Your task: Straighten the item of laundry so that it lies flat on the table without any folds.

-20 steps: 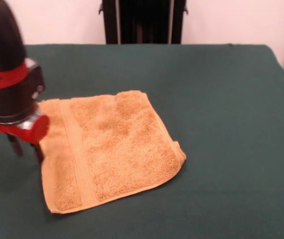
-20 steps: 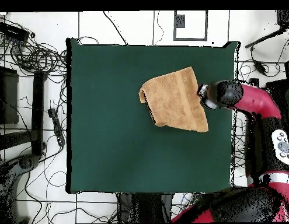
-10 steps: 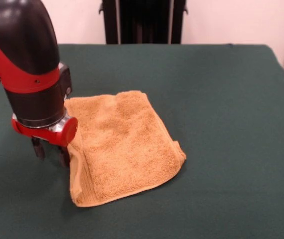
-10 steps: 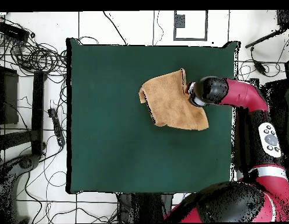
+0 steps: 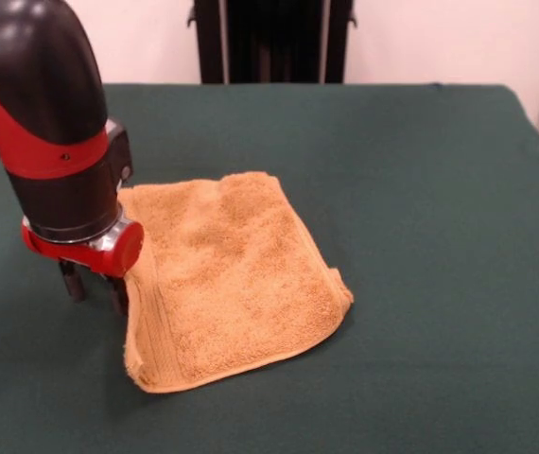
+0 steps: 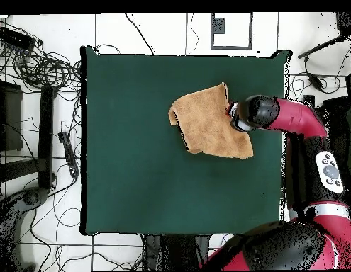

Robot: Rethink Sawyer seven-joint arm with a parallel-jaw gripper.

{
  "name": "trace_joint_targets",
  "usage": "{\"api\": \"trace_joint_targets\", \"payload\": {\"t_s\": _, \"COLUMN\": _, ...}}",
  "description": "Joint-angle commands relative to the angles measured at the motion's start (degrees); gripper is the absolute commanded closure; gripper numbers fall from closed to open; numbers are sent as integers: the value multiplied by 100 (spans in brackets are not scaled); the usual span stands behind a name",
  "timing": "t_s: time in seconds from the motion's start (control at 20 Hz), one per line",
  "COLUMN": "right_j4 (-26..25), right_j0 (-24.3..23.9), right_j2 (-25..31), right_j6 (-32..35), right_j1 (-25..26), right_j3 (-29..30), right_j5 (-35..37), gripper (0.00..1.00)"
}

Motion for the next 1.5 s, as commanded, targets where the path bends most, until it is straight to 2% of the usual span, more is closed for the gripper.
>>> {"api": "trace_joint_targets", "payload": {"t_s": 0.05, "right_j4": 169, "right_j0": 139, "right_j2": 410, "right_j6": -780, "right_j1": 79, "right_j3": 594, "right_j5": -182, "gripper": 0}}
{"api": "trace_joint_targets", "payload": {"t_s": 0.5, "right_j4": -509, "right_j0": 709, "right_j2": -425, "right_j6": -581, "right_j1": -936, "right_j3": 352, "right_j5": 274, "gripper": 0}}
{"api": "trace_joint_targets", "payload": {"t_s": 0.65, "right_j4": -479, "right_j0": 729, "right_j2": -488, "right_j6": -586, "right_j1": -1050, "right_j3": 358, "right_j5": 364, "gripper": 0}}
{"api": "trace_joint_targets", "payload": {"t_s": 0.85, "right_j4": -75, "right_j0": 485, "right_j2": -158, "right_j6": -741, "right_j1": -780, "right_j3": 425, "right_j5": 407, "gripper": 0}}
{"api": "trace_joint_targets", "payload": {"t_s": 1.0, "right_j4": 646, "right_j0": 114, "right_j2": 378, "right_j6": -806, "right_j1": -279, "right_j3": 644, "right_j5": 493, "gripper": 0}}
{"api": "trace_joint_targets", "payload": {"t_s": 1.1, "right_j4": 916, "right_j0": -45, "right_j2": 631, "right_j6": -1036, "right_j1": -14, "right_j3": 652, "right_j5": 432, "gripper": 0}}
{"api": "trace_joint_targets", "payload": {"t_s": 1.5, "right_j4": 1237, "right_j0": -250, "right_j2": 1012, "right_j6": -1511, "right_j1": 327, "right_j3": 686, "right_j5": 235, "gripper": 0}}
